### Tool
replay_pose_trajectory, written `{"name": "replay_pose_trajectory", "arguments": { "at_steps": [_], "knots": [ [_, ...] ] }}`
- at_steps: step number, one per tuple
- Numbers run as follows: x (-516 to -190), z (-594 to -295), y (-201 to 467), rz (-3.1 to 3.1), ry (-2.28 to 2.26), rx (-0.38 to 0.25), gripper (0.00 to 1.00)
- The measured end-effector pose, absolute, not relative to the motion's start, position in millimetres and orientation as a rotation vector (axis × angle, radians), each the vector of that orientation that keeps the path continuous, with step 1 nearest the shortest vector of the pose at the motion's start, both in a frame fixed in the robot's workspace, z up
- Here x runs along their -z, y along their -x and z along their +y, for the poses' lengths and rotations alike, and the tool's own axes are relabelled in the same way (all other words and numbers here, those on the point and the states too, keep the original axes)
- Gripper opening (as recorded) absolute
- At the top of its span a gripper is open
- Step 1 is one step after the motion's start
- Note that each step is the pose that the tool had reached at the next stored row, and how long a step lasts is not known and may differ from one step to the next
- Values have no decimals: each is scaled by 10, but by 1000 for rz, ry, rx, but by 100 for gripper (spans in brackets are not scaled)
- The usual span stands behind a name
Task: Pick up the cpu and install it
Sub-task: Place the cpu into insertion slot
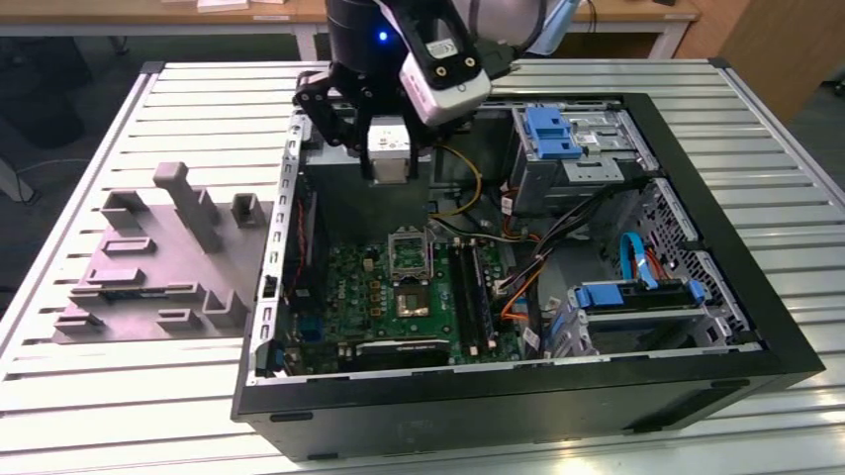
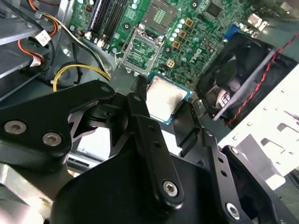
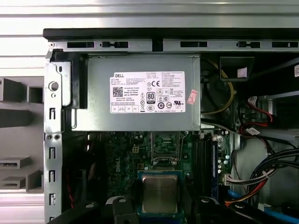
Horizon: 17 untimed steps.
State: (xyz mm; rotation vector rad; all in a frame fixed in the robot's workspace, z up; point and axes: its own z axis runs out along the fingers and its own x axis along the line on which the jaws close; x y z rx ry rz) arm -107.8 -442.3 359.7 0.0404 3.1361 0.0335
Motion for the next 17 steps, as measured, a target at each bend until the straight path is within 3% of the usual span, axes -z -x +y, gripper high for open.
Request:
{"name": "replay_pose_trajectory", "arguments": {
  "at_steps": [17],
  "knots": [
    [-3291, -4589, 950, 3136, -38, -34, 47]
  ]
}}
